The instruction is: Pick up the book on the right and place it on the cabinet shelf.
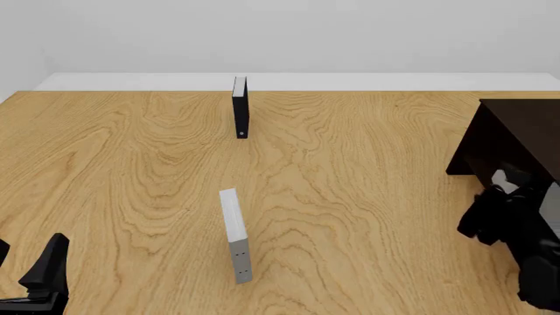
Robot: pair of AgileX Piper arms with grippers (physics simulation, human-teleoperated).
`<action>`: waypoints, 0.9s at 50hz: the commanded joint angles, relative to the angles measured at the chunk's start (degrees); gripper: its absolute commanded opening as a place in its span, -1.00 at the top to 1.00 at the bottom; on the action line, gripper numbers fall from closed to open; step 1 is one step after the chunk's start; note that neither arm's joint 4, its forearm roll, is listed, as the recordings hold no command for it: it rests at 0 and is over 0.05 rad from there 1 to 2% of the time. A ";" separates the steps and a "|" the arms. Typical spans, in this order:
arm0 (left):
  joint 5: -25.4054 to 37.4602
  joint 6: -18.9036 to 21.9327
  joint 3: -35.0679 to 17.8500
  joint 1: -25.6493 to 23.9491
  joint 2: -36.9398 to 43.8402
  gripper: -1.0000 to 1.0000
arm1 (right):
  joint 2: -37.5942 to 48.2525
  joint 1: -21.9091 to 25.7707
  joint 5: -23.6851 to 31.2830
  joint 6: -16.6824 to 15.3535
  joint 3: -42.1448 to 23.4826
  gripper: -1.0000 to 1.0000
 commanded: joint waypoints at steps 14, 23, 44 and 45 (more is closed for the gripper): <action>-0.01 -0.08 0.00 -0.01 -0.02 -1.00 | -4.19 4.97 6.27 1.42 -3.84 -1.00; -0.03 -0.04 0.00 -0.07 -0.02 -1.00 | -13.74 7.31 16.47 5.44 -7.12 -1.00; -0.15 0.18 0.00 -0.18 -0.01 -1.00 | -25.31 10.98 30.69 13.00 -12.48 -1.00; -0.14 0.16 0.00 -0.17 -0.01 -1.00 | -25.32 10.98 30.71 13.00 -12.48 -1.00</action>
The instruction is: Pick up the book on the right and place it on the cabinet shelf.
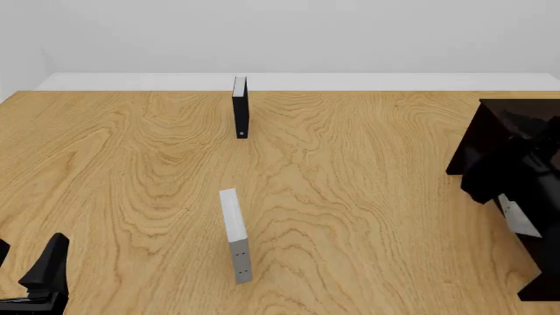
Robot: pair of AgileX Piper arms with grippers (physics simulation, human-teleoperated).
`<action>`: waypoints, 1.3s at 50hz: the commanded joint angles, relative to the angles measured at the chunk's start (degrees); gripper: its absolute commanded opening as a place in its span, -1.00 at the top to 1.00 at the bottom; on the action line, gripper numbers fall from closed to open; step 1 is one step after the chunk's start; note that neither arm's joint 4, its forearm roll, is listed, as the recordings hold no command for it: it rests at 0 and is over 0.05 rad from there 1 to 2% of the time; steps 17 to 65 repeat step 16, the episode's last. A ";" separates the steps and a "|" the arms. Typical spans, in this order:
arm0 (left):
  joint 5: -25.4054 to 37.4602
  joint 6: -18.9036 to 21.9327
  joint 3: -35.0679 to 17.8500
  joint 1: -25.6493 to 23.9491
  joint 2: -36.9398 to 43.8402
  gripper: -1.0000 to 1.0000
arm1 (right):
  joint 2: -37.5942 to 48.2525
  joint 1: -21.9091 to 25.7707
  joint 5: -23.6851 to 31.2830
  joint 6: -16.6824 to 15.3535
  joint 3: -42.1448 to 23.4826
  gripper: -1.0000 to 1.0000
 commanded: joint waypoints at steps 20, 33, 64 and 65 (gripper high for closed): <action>-0.05 0.25 -0.01 -0.07 0.00 -1.00 | -8.24 7.02 14.82 13.60 -6.83 -1.00; -0.05 0.25 -0.01 -0.07 0.00 -1.00 | -8.24 7.02 14.82 13.60 -6.83 -1.00; -0.05 0.25 -0.01 -0.07 0.00 -1.00 | -8.24 7.02 14.82 13.60 -6.83 -1.00; -0.05 0.25 -0.01 -0.07 0.00 -1.00 | -8.24 7.02 14.82 13.60 -6.83 -1.00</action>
